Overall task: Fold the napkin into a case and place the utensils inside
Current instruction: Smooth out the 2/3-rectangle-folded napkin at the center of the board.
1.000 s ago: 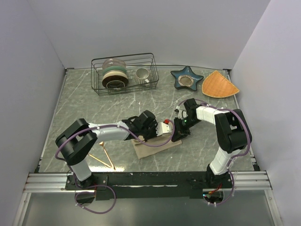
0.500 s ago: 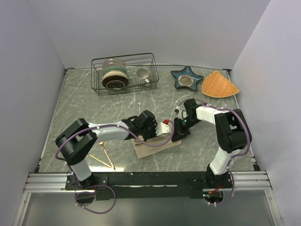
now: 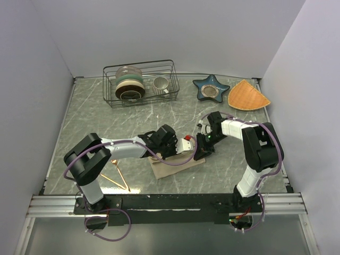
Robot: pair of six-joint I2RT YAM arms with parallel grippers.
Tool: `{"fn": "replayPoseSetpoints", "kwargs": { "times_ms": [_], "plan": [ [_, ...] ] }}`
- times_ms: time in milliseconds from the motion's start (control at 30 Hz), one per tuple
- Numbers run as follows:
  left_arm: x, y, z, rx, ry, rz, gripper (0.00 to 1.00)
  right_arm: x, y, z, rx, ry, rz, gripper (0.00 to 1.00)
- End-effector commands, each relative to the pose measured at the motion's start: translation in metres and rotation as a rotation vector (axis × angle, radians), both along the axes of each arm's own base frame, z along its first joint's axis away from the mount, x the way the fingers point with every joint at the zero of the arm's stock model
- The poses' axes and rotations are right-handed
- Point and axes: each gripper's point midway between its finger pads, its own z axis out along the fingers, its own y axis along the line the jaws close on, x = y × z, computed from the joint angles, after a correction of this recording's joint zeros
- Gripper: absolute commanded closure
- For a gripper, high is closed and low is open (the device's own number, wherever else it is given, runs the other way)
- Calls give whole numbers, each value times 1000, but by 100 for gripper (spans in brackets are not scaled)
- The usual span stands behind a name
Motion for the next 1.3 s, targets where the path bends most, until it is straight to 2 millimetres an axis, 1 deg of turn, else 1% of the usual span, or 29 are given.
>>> {"fn": "replayPoseSetpoints", "kwargs": {
  "times_ms": [0,100,200,367,433,533,600,667,767,800,833,867,900,933,967,1033,1067,1133,1167,1233,1267],
  "plan": [
    [5,-16,37,-99,-41,-27,99,5,1,1,7,-16,-2,78],
    [0,-19,44,-112,-32,-41,99,6,0,1,6,-17,-4,78],
    [-5,-19,42,-110,-27,-51,99,6,1,0,5,-15,-4,78],
    [-15,-13,26,-79,12,-69,99,6,1,3,13,-19,-4,78],
    [-19,-11,15,-60,33,-74,99,7,3,6,28,-24,4,78],
    [-23,-8,1,-42,55,-82,99,11,8,20,69,-57,12,78],
    [-26,-6,-8,-23,75,-87,99,12,11,31,95,-92,17,77],
    [-26,-4,-13,-8,76,-87,99,15,17,46,140,-119,23,76],
    [-27,-3,-20,10,85,-88,99,30,26,66,187,-181,17,75],
    [-26,-5,-20,11,88,-88,99,40,29,74,196,-202,3,75],
    [-25,-5,-21,14,89,-87,99,47,32,76,205,-225,-1,74],
    [-25,-5,-22,15,92,-90,99,52,35,75,202,-226,-4,72],
    [-25,-6,-24,22,100,-90,99,60,41,80,207,-237,-6,72],
    [-26,-6,-25,28,102,-92,99,65,45,78,211,-244,-6,71],
    [-26,-5,-26,32,108,-92,99,68,47,72,204,-231,-12,71],
    [-27,-5,-27,38,114,-98,98,78,53,68,206,-243,-26,70],
    [-27,-5,-26,40,117,-99,98,81,55,62,201,-231,-33,69],
    [-28,-4,-28,48,124,-96,96,85,61,57,203,-225,-42,69],
    [-28,-4,-27,48,125,-95,92,85,63,49,195,-204,-40,69],
    [-28,-6,-19,33,133,-84,86,82,65,39,173,-181,-40,69],
    [-28,-8,-13,19,137,-77,79,80,64,28,152,-161,-37,69]
  ]
}}
